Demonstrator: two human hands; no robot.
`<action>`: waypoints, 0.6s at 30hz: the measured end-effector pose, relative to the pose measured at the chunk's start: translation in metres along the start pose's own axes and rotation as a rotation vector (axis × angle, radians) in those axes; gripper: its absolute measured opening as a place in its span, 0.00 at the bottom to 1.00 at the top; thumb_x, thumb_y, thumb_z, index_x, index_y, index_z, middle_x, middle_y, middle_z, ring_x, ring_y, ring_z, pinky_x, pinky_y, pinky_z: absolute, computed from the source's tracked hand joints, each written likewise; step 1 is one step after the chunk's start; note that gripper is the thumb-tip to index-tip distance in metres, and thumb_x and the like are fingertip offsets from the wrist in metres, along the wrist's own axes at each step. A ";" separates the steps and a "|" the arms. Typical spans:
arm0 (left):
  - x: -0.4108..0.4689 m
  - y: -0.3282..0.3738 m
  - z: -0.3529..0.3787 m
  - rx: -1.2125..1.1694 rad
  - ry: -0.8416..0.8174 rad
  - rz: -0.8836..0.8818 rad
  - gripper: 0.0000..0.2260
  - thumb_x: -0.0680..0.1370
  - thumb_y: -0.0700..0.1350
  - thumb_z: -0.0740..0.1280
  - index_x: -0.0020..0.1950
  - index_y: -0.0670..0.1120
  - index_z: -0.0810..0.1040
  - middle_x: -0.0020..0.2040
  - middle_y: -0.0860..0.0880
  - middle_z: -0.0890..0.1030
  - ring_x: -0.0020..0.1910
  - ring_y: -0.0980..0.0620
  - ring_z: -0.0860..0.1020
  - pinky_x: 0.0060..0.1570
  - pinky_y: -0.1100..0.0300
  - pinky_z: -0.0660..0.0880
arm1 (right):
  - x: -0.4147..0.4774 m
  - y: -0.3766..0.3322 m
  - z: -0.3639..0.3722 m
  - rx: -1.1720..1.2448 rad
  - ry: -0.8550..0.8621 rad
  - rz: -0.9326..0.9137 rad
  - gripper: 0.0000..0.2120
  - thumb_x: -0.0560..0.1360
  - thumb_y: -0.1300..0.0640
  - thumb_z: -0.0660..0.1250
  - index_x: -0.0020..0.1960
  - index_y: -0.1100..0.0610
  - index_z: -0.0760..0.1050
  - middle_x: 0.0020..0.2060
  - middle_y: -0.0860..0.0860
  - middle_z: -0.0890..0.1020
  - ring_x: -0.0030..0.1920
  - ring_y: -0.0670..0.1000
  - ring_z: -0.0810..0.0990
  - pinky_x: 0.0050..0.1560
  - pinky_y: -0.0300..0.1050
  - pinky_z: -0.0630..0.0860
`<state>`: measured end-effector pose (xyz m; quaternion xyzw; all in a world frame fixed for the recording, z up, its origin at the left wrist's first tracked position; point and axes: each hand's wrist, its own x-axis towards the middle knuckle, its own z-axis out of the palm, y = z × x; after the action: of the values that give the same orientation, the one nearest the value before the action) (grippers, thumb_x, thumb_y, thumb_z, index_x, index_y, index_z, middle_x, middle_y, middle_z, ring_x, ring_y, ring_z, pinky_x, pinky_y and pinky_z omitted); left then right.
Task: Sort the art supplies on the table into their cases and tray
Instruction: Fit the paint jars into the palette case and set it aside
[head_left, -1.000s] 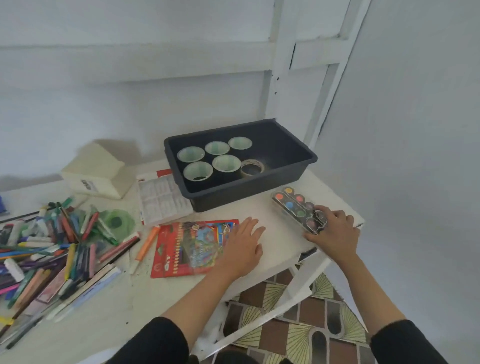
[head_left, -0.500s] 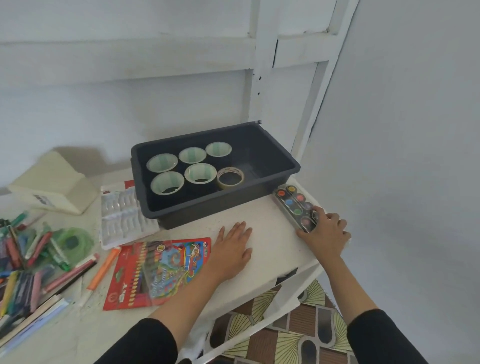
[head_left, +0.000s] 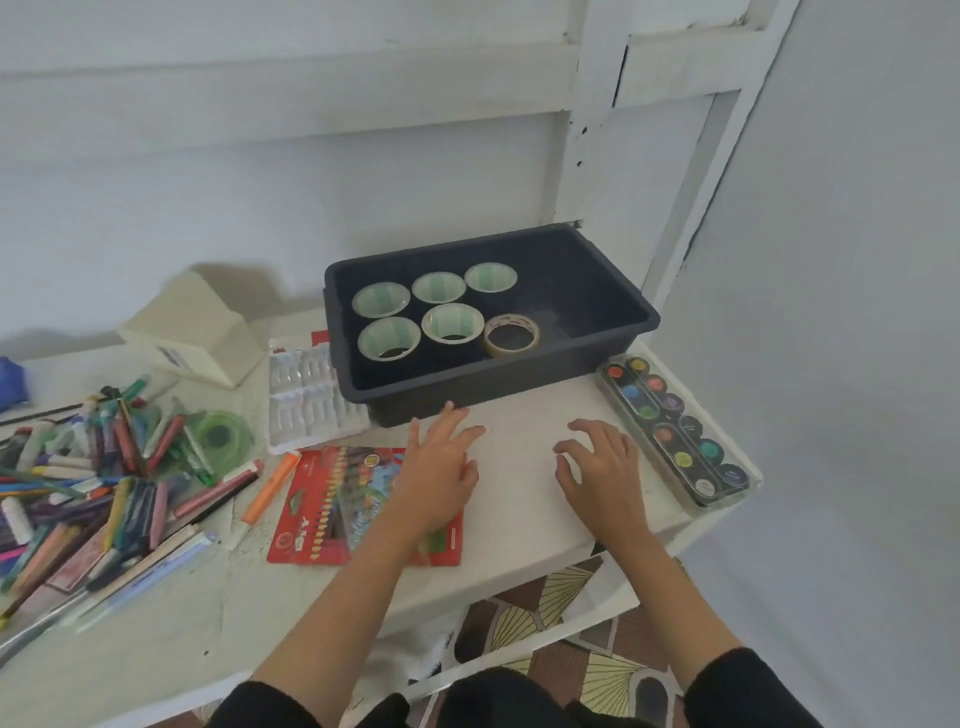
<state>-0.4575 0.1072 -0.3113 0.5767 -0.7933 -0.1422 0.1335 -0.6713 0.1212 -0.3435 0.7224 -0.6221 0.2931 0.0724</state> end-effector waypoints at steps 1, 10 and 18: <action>-0.006 -0.009 -0.006 -0.005 0.026 -0.041 0.19 0.80 0.45 0.60 0.72 0.52 0.67 0.76 0.52 0.59 0.77 0.53 0.49 0.74 0.48 0.39 | -0.001 -0.010 0.008 0.055 -0.048 -0.020 0.05 0.68 0.62 0.74 0.43 0.55 0.81 0.52 0.55 0.81 0.55 0.57 0.79 0.60 0.56 0.71; -0.037 -0.069 -0.043 0.229 -0.125 -0.337 0.28 0.80 0.56 0.58 0.77 0.51 0.52 0.78 0.48 0.53 0.77 0.48 0.48 0.71 0.37 0.43 | -0.003 -0.041 0.042 0.117 -0.464 -0.017 0.19 0.81 0.51 0.55 0.71 0.48 0.66 0.74 0.50 0.62 0.74 0.51 0.57 0.74 0.51 0.47; -0.037 -0.071 -0.038 0.247 -0.157 -0.304 0.35 0.75 0.63 0.64 0.76 0.54 0.55 0.73 0.49 0.63 0.73 0.48 0.59 0.69 0.33 0.48 | -0.004 -0.038 0.040 0.094 -0.511 -0.015 0.24 0.78 0.46 0.47 0.72 0.47 0.64 0.74 0.49 0.60 0.75 0.50 0.56 0.71 0.45 0.40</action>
<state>-0.3701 0.1192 -0.3052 0.6891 -0.7164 -0.1069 -0.0232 -0.6225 0.1141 -0.3681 0.7803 -0.6004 0.1290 -0.1185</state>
